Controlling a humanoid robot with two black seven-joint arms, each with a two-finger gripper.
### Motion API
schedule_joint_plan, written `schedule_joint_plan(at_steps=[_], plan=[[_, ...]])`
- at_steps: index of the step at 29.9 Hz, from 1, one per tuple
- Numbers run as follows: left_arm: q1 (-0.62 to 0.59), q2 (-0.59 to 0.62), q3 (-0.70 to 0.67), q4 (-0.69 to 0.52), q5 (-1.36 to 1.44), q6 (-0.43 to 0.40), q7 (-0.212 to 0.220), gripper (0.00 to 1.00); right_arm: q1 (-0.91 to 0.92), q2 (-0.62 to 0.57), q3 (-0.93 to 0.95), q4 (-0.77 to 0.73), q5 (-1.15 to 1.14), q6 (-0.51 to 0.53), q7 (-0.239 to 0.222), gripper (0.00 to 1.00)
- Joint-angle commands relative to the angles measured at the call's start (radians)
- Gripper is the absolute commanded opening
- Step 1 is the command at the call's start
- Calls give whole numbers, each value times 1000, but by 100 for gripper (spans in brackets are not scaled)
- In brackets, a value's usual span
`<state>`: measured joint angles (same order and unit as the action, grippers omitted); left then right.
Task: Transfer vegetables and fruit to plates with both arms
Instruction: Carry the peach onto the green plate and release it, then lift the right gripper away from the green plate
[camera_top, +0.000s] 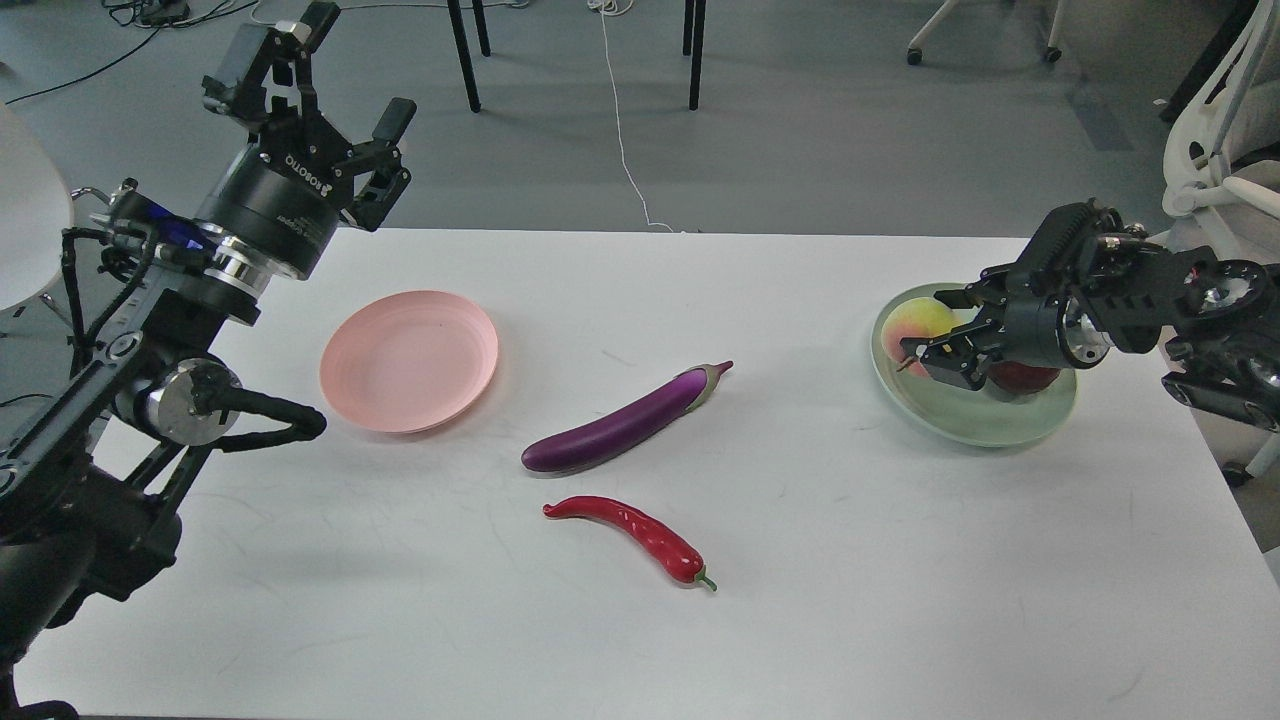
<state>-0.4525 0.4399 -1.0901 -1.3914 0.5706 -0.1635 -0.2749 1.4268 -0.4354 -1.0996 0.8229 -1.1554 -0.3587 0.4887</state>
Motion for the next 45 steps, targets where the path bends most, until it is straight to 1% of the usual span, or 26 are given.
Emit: schedule_joint_plan(at_steps=[1,4,6,11,15,16,20,23,26,30,33,37,38,40,43,45], plan=[[0,0,1,0,0,1,-1,98,-17,-12,1,-16,0,0,0,65],[0,0,1,0,0,1,0,98,-19,-19,4,-21,2,0,0,86],[0,0,-1,0,0,1,0,98,-19,-29,7,-19,2,0,0,93],[0,-1,1,0,0,1,0,98,-17,-60,7,-10,2,0,0,96],[0,2,1,0,0,2,-1,98,-3,-84,27,-1,6,-2,0,97],[0,2,1,0,0,2,-1,98,0,-100,67,-1,8,-2,0,97],[0,5,-1,0,0,-2,-6,98,-14,-183,353,2,20,12,0,97],[0,8,-1,0,2,-4,-7,98,-32,-236,527,2,63,38,0,97],[0,10,1,0,9,2,-15,98,-84,-266,651,4,234,122,0,97],[-2,11,4,-17,21,7,-17,98,-178,-276,783,33,613,248,0,97],[0,13,7,-24,60,4,-17,98,-206,-310,859,83,875,337,0,97],[2,23,33,-58,155,-4,-18,98,-244,-356,928,182,1294,460,0,98],[2,28,48,-67,188,-4,-18,98,-255,-368,935,203,1359,481,0,98],[0,42,97,-81,306,-4,-20,98,-285,-381,943,252,1442,529,0,98],[-12,60,165,-97,573,-4,-29,98,-347,-411,969,301,1448,611,0,98],[-31,66,208,-97,787,-4,-40,98,-397,-413,991,306,1447,641,0,98]])
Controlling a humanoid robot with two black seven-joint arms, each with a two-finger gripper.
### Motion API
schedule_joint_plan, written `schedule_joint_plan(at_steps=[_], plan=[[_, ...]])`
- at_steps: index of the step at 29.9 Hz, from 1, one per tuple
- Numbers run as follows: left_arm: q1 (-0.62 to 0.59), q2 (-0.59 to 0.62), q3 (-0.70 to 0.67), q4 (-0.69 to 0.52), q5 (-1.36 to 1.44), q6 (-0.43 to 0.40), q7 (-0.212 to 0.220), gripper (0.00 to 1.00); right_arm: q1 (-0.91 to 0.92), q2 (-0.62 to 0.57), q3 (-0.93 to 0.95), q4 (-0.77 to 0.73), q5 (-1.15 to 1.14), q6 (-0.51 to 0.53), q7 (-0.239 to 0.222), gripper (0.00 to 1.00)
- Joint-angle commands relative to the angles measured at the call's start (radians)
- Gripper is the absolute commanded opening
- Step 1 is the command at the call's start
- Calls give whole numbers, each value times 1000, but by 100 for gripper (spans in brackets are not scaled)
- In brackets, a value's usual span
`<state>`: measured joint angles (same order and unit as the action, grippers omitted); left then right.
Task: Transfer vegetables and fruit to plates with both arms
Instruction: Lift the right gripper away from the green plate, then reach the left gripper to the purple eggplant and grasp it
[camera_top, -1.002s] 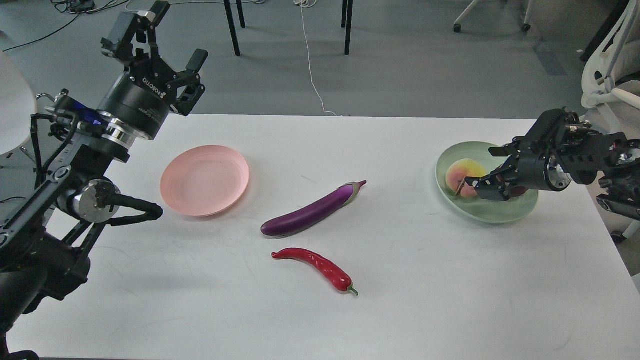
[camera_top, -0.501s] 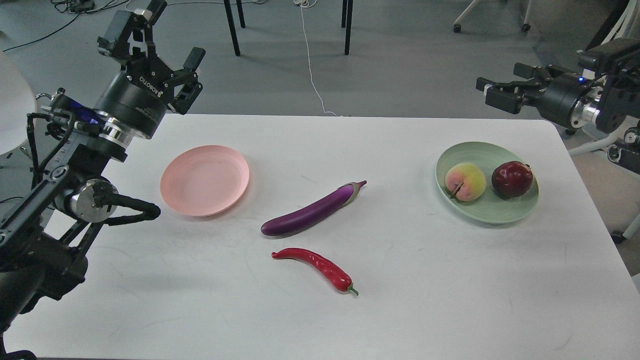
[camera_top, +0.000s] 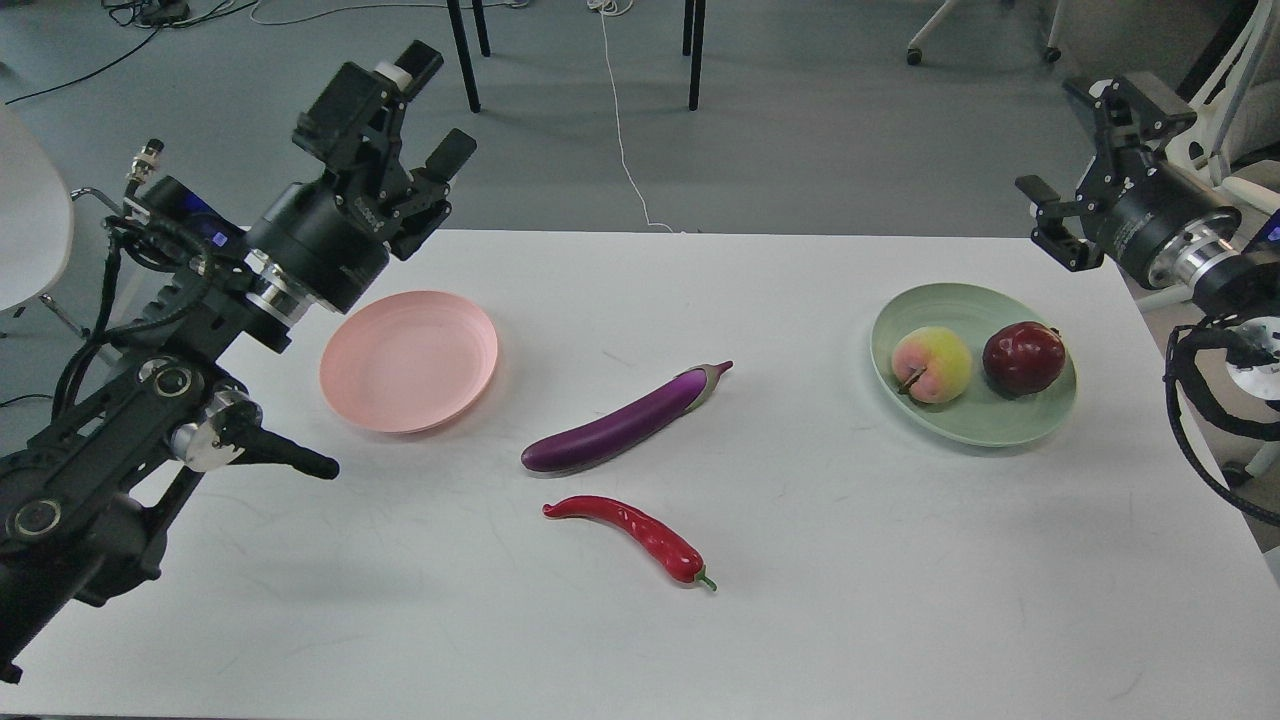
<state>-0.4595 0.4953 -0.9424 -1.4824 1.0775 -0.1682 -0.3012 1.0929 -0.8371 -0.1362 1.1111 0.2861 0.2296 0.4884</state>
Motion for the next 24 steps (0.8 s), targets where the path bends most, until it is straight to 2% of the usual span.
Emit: schedule_joint_plan(at_steps=[1,4,6,8,12,17,20,24], plan=[[-42,17,80,-6,383,-1,-27,98,-85,-10,39,13,5,57,0,98],[-112,37,190,11,654,-10,-91,98,-140,-16,72,6,5,71,0,98],[-166,49,293,31,838,-14,-119,98,-174,-22,93,6,5,92,0,98],[-195,43,356,37,977,-19,-124,98,-192,-25,105,4,5,93,0,98],[-223,11,396,91,1104,-45,-122,98,-212,-28,109,3,5,91,0,98],[-336,-116,525,287,1104,-31,-136,98,-223,-45,109,6,5,91,0,98],[-352,-198,536,422,1104,5,-144,98,-229,-48,109,6,5,91,0,98],[-364,-264,573,511,1104,18,-142,98,-234,-63,110,7,5,91,0,98]])
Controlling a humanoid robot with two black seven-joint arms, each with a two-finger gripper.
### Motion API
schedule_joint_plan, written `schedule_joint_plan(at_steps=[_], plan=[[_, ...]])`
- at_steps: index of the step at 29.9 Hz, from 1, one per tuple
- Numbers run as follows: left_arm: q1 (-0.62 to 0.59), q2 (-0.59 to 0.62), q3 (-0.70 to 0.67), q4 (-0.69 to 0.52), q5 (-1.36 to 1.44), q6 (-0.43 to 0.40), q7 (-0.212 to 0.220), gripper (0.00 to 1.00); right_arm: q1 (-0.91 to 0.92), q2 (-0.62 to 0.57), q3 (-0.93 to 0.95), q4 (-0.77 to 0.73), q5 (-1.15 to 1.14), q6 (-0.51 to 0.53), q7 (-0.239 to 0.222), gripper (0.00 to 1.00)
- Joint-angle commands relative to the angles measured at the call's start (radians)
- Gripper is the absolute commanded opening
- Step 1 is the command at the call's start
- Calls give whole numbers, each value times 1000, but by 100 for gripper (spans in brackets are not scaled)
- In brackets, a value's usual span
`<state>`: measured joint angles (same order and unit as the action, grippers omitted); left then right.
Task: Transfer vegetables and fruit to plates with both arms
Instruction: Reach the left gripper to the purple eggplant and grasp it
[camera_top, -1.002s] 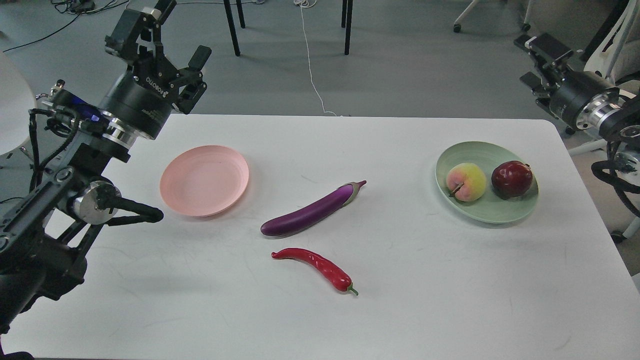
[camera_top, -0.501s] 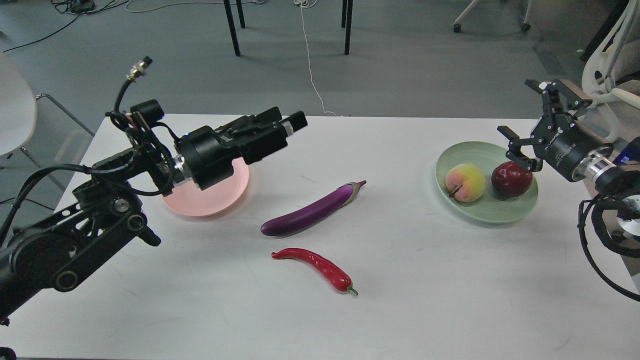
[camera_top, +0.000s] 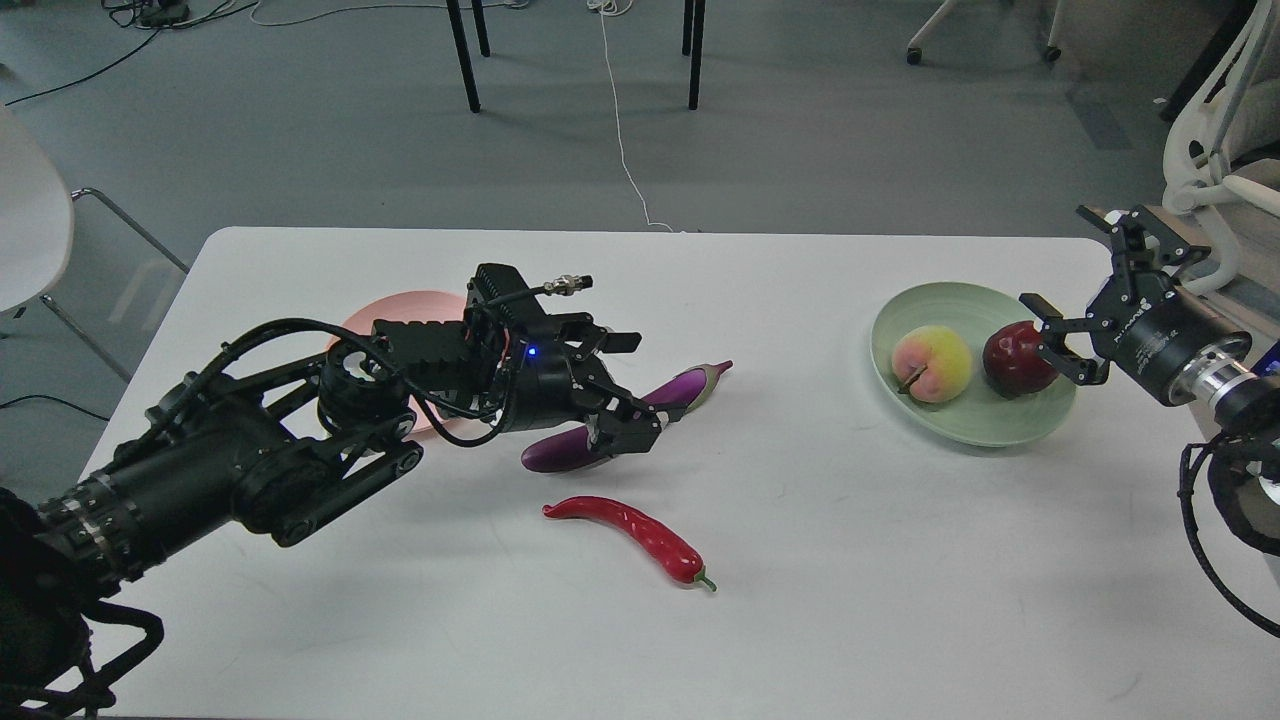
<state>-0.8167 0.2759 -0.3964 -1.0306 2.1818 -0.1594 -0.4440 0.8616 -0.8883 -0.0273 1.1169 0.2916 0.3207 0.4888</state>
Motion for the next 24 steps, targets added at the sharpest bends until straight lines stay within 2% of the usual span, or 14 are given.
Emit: schedule_joint_plan(at_steps=[1,10,15,17,21,24], plan=[[-7,-56,36,79,0,12,2,98,-3,-12,1,1,0,0,0,98],[-7,-142,87,271,0,69,41,96,-4,-24,1,11,0,-2,0,98],[-4,-141,114,294,0,84,41,94,-4,-29,1,11,0,-2,0,98],[-1,-141,123,296,0,84,41,88,-6,-29,1,11,0,-2,0,98],[1,-142,136,306,0,83,42,63,-6,-29,1,11,0,-2,0,98],[1,-144,140,325,0,84,42,55,-6,-29,1,11,0,-2,0,98]])
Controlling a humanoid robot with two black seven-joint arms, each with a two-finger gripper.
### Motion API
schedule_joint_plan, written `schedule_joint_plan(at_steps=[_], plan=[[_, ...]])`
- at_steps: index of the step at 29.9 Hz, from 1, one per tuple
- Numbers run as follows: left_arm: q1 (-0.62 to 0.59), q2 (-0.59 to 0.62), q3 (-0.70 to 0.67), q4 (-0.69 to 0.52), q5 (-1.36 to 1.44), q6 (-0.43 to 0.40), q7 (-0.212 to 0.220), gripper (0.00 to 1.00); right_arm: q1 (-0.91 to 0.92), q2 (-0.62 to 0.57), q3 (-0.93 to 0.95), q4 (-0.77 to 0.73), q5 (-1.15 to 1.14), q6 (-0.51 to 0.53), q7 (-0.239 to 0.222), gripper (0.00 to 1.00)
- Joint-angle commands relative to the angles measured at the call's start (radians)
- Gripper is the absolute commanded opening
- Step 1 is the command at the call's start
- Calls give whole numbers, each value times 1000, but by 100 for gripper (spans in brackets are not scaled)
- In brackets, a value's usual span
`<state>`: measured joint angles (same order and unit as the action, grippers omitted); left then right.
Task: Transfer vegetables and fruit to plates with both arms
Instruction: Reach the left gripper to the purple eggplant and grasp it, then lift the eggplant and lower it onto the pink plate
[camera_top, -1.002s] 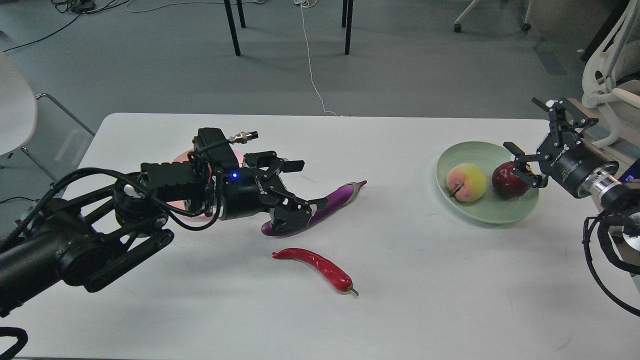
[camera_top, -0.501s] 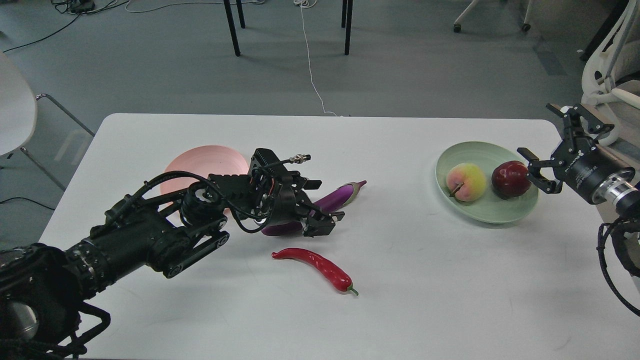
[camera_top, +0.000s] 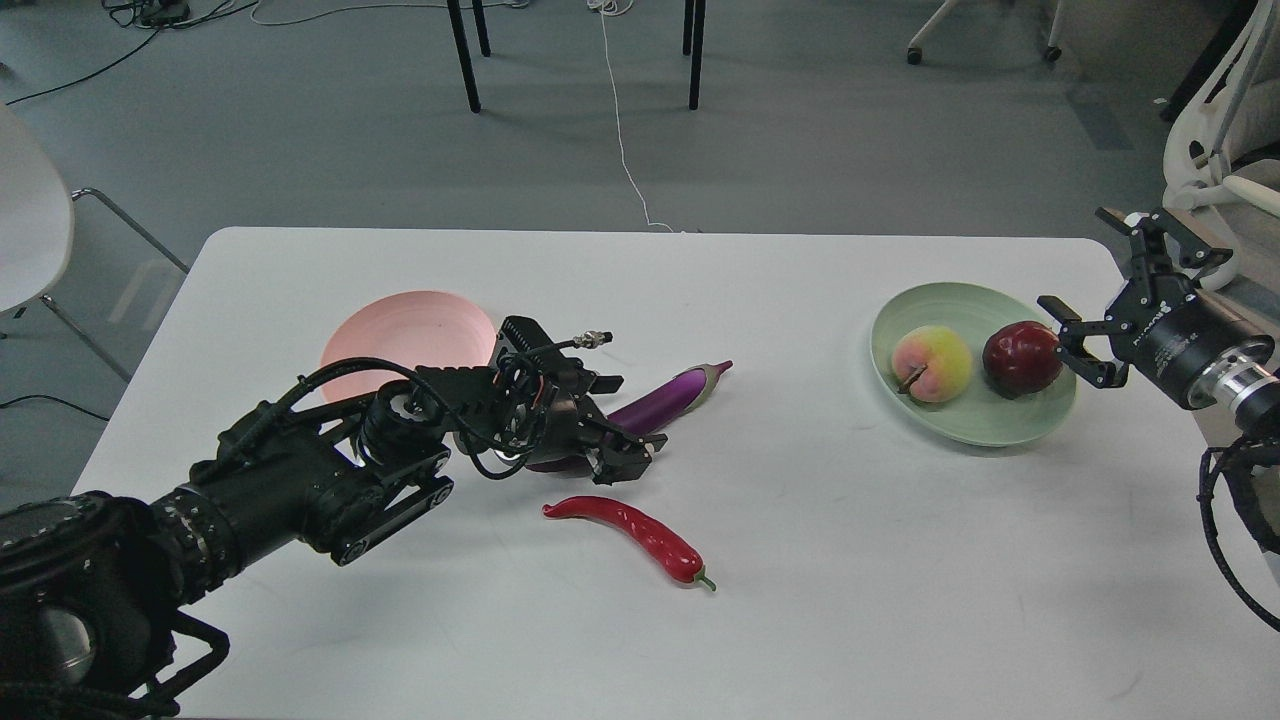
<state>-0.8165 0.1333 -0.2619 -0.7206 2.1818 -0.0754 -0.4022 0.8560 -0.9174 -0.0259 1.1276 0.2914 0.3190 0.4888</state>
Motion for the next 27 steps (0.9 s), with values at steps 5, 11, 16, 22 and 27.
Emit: schedule_joint_plan(at_steps=[5,11,16,22,27], plan=[[-1,2,18,26,0,0,0,27,-2,0,0,0,0,0,0,98],[-39,3,23,13,0,2,-1,9,-8,-1,0,0,0,-1,0,98],[-134,64,6,-52,0,11,-7,10,-8,-12,0,-2,0,-2,0,98],[-184,218,18,-59,0,-12,-4,11,-9,-11,0,3,0,-9,0,98],[-158,402,26,-59,0,-18,-3,11,-9,-9,-2,3,0,-15,0,98]])
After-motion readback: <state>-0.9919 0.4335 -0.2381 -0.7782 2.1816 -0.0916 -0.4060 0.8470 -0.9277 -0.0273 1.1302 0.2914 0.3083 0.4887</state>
